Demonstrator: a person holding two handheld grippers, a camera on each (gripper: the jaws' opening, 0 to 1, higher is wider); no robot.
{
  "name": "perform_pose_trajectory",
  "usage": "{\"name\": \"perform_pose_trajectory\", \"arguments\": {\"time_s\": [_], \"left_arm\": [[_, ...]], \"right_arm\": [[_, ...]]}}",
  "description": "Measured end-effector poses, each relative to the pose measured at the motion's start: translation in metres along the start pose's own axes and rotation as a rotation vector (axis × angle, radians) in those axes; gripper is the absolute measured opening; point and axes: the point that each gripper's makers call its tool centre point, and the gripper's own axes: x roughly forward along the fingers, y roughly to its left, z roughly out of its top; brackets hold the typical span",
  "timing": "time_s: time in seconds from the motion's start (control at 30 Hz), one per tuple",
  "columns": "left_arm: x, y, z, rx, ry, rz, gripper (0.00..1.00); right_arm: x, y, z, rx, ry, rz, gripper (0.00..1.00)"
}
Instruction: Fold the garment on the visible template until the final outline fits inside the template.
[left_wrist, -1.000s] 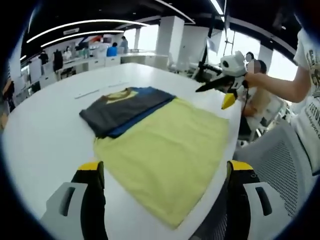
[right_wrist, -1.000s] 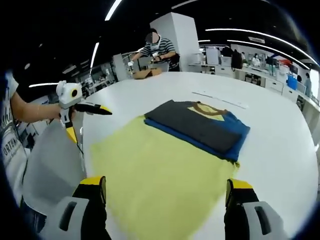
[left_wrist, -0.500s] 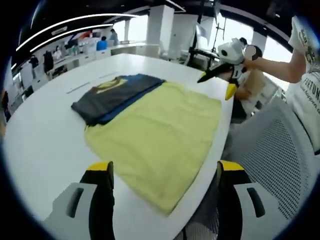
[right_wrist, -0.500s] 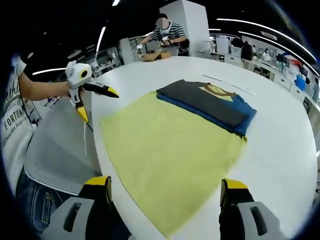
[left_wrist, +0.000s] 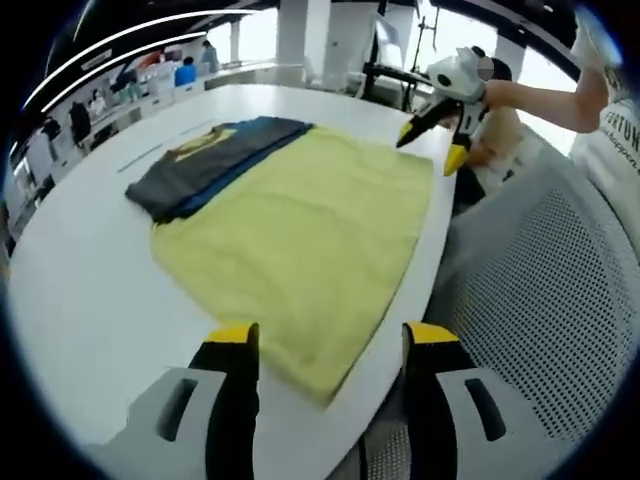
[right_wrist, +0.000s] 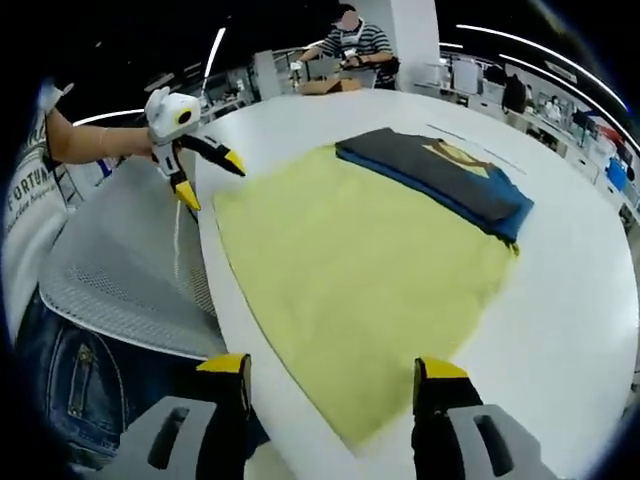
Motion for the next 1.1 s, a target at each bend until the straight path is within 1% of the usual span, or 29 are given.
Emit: {"name": "perform_pose_trajectory", "arguments": {"time_s": [0.07, 0.1, 0.17, 0.2, 0.23, 0.33, 0.37, 0.43, 0.47, 0.5, 0.53, 0.6, 0.73, 0.9, 1.0, 1.1], "left_arm": [[0.001, -0.001, -0.004, 0.024, 0.015, 0.000, 0.48], [0.002, -0.002, -0.007, 0.040, 0.031, -0.003, 0.46], [0.003, -0.003, -0.010, 0.071, 0.043, -0.005, 0.43], [0.003, -0.003, -0.012, 0.080, 0.049, -0.003, 0.42], [0.003, -0.003, -0.013, 0.092, 0.054, -0.003, 0.40], [0.005, -0.001, -0.016, 0.093, 0.066, -0.008, 0.37], [0.006, -0.001, -0.017, 0.098, 0.070, -0.007, 0.36], [0.006, 0.002, -0.019, 0.132, 0.091, 0.003, 0.34], [0.006, 0.003, -0.021, 0.161, 0.107, 0.006, 0.33], [0.006, 0.002, -0.022, 0.164, 0.114, 0.006, 0.33], [0.006, 0.002, -0.021, 0.160, 0.105, 0.004, 0.33], [0.006, 0.002, -0.021, 0.159, 0.109, 0.004, 0.32], [0.007, 0.003, -0.020, 0.161, 0.104, 0.006, 0.32], [0.008, 0.005, -0.018, 0.154, 0.105, 0.008, 0.28], [0.008, 0.009, -0.017, 0.148, 0.103, 0.026, 0.31], [0.008, 0.011, -0.016, 0.155, 0.100, 0.035, 0.27]], "right_arm": [[0.002, 0.001, -0.008, -0.020, 0.031, -0.006, 0.54], [0.003, -0.001, -0.011, -0.033, 0.044, -0.018, 0.53], [0.004, -0.001, -0.015, -0.040, 0.055, -0.023, 0.51], [0.004, -0.002, -0.017, -0.044, 0.059, -0.025, 0.49], [0.003, -0.004, -0.015, -0.053, 0.043, -0.034, 0.48], [0.002, -0.007, -0.016, -0.039, 0.044, -0.036, 0.44], [0.001, -0.009, -0.016, -0.053, 0.051, -0.044, 0.43], [-0.001, -0.013, -0.021, -0.104, 0.087, -0.062, 0.39], [-0.001, -0.014, -0.021, -0.111, 0.088, -0.065, 0.38], [-0.001, -0.014, -0.022, -0.126, 0.095, -0.065, 0.38], [-0.001, -0.014, -0.023, -0.134, 0.099, -0.063, 0.38], [-0.001, -0.015, -0.024, -0.159, 0.108, -0.061, 0.38], [-0.001, -0.017, -0.024, -0.160, 0.108, -0.057, 0.36], [-0.002, -0.023, -0.022, -0.155, 0.106, -0.063, 0.27], [-0.002, -0.026, -0.022, -0.156, 0.104, -0.070, 0.22], [-0.003, -0.032, -0.021, -0.155, 0.103, -0.094, 0.08]]}}
